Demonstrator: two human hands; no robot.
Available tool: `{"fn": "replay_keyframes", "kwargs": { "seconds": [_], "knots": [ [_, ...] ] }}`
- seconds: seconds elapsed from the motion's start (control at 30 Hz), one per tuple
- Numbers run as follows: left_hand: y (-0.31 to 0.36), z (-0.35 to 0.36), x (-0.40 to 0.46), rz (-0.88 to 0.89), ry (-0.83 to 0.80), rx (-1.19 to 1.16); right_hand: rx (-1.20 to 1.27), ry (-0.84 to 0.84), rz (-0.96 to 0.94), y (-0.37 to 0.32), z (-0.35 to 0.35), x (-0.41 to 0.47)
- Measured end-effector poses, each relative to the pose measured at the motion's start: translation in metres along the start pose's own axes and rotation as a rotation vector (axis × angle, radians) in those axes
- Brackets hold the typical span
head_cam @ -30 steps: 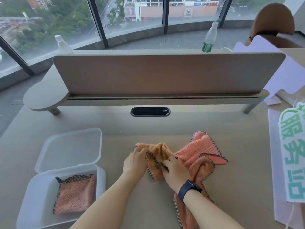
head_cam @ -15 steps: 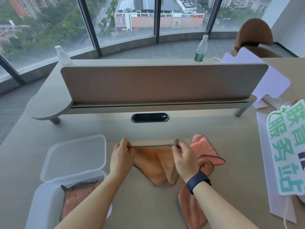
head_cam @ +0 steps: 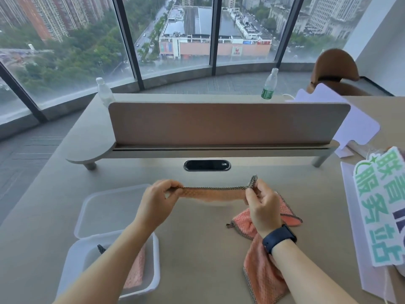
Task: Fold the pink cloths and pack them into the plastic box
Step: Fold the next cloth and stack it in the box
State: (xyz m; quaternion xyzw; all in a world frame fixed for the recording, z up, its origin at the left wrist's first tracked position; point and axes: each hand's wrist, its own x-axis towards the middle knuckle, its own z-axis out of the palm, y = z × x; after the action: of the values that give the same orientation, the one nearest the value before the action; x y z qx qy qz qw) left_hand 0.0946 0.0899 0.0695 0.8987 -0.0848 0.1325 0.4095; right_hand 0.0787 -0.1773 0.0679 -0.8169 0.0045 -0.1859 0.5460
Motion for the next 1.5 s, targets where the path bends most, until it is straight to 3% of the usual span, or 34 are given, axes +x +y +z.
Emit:
{"fn": "replay_keyframes", "kwargs": {
  "seconds": [0.27,0.43,0.57,0.77,1.03,1.23,1.4,1.5],
  "knots": [
    [-0.029,0.035,-0.053,-0.094,-0.602,0.241,-0.224,-0.155,0.212,0.069,-0.014,-0.069],
    [-0.035,0.050,-0.067,-0.141,-0.747,0.260,-0.251,-0.279,0.316,0.084,-0.015,-0.093],
    [-0.040,0.056,-0.065,-0.215,-0.730,0.222,-0.273,-0.268,0.356,0.088,-0.014,-0.086],
    [-0.043,0.065,-0.030,-0.375,-0.460,0.192,-0.429,-0.329,0.388,0.098,-0.002,-0.036],
    [-0.069,0.105,0.005,-0.470,-0.405,0.248,-0.574,-0.407,0.433,0.120,0.026,0.025],
    [-0.087,0.128,0.011,-0.462,-0.366,0.306,-0.727,-0.473,0.488,0.143,0.038,0.033],
    [-0.095,0.136,0.010,-0.418,-0.307,0.361,-0.685,-0.363,0.544,0.153,0.042,0.027],
    [-0.097,0.137,0.010,-0.422,-0.320,0.388,-0.729,-0.411,0.546,0.153,0.043,0.026]
  ]
}}
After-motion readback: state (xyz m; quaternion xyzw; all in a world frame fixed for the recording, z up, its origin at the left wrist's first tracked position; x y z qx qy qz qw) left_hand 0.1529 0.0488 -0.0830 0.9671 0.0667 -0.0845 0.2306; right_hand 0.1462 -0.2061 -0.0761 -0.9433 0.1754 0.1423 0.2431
